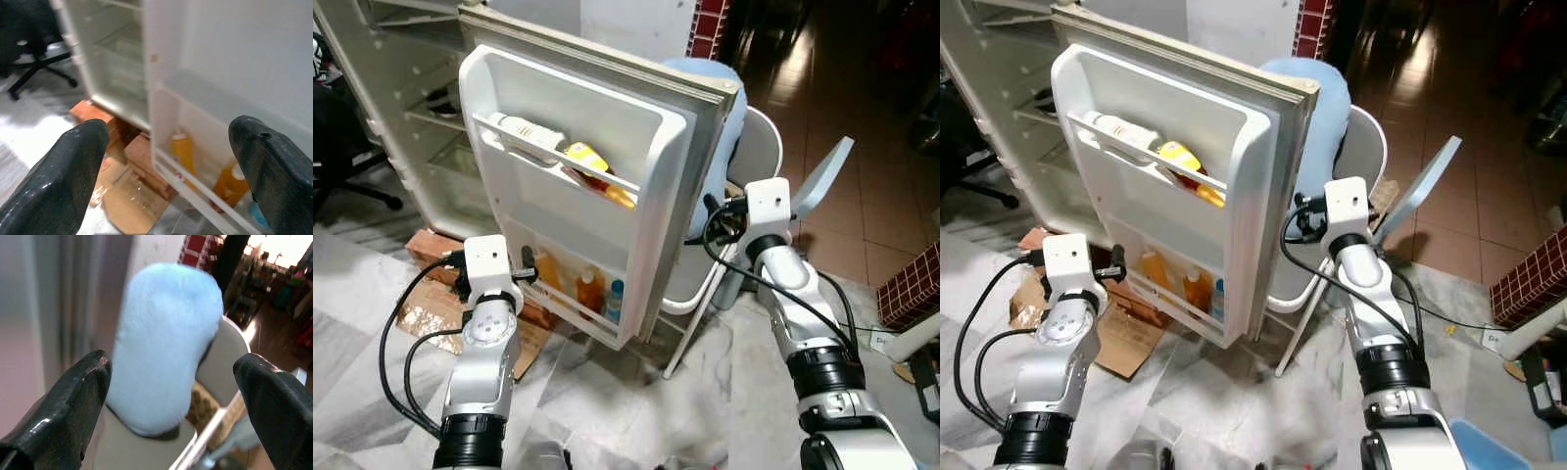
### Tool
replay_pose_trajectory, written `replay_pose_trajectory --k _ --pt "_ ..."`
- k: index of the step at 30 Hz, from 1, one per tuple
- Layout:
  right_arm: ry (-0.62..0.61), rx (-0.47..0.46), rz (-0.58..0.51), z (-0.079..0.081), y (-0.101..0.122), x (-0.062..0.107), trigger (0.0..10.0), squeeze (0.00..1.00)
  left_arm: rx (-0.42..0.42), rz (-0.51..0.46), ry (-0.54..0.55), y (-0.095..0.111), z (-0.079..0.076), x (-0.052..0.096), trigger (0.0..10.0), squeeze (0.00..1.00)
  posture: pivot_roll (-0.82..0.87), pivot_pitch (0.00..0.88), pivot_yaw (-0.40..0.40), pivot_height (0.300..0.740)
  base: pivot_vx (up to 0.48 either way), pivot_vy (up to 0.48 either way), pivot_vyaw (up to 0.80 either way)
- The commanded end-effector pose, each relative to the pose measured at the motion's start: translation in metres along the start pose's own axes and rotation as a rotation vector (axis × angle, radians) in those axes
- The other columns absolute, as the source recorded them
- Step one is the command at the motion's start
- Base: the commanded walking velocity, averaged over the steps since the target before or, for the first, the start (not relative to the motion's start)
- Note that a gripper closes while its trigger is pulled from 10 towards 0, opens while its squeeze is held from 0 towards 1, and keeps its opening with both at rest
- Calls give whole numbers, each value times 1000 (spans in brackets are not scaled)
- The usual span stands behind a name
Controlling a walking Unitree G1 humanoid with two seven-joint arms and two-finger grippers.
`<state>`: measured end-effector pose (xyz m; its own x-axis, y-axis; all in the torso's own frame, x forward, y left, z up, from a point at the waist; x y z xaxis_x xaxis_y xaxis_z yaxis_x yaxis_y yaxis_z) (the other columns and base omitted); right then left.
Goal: Restocking fridge
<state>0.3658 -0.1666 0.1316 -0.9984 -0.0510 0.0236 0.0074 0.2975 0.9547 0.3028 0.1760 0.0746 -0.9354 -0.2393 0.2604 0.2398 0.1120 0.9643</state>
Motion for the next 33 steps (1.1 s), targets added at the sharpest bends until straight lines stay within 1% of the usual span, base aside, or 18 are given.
replay_pose_trajectory --k 1,5,7,9,13,14,15,16,18,20,21,23,26,27,28,29,30,33 --pt "-7 -9 -54 4 18 -8 10000 0 13 18 34 -1 6 -1 10000 0 61 0 -58 740 0 0 800" --pt "-32 -52 -76 11 30 -17 10000 0 35 56 48 -5 8 0 10000 0 67 0 -59 740 0 0 800" --pt "-33 -56 -77 12 31 -18 10000 0 37 60 48 -6 8 1 10000 0 67 0 -59 740 0 0 800" --pt "-7 -100 -92 23 39 -24 10000 0 101 128 75 -15 12 4 10000 0 72 0 -61 740 0 0 800" --pt "50 -126 -118 31 45 -25 10000 0 142 182 103 -24 22 7 10000 0 74 0 -64 740 0 0 800" --pt "89 -148 -129 34 46 -24 10000 0 143 201 118 -28 30 9 10000 0 75 0 -65 740 0 0 800" --pt "104 -156 -132 35 47 -23 10000 0 138 206 125 -30 32 10 10000 0 75 0 -65 740 0 0 800" --pt "197 -162 -139 43 46 -20 10000 0 156 229 132 -35 38 12 10000 0 78 0 -67 740 0 0 712" --pt "249 -169 -139 48 44 -17 10000 0 185 253 128 -39 41 14 10000 0 81 0 -69 740 0 0 700" --pt "355 -211 -144 55 43 -11 10000 0 182 261 147 -41 46 16 10000 0 83 0 -70 740 0 0 0" --pt "474 -218 -154 62 41 -2 10000 0 177 267 153 -41 48 17 10000 0 84 0 -69 740 0 0 0" --pt "558 -215 -145 64 35 6 10000 0 182 279 154 -43 50 17 10000 0 82 0 -67 740 0 0 0" --pt "540 -169 -109 53 23 6 10000 0 189 304 164 -47 55 21 10000 0 81 0 -63 740 0 0 0" --pt "505 -133 -79 45 15 3 10000 0 198 322 172 -51 58 23 10000 0 81 0 -61 740 0 0 0" --pt "505 -133 -79 45 15 3 10000 0 198 322 172 -51 58 23 10000 0 81 0 -61 740 0 0 0" --pt "467 -78 -35 35 5 0 10000 0 208 338 182 -54 61 26 10000 0 83 0 -60 740 0 0 0" --pt "439 -39 -1 30 -2 -2 10000 0 210 344 187 -55 63 27 10000 0 85 0 -58 740 0 0 0" --pt "376 40 104 12 -18 -6 10000 0 216 357 198 -57 65 29 10000 0 85 0 -57 740 0 0 0"
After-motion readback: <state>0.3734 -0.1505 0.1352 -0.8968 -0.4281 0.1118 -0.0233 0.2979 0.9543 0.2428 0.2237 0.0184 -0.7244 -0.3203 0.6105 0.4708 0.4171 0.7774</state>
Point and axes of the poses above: a point about 5 cm out from each wrist's last joint towards the gripper, its own x axis pointing back from the gripper into the wrist, its own y axis along the axis of the wrist's last joint, z = x × y, the point moved 2 cm from there along -x, pointing out of the wrist towards the gripper, and after that the axes turned 6 degrees about x, right-handed, at the moved point
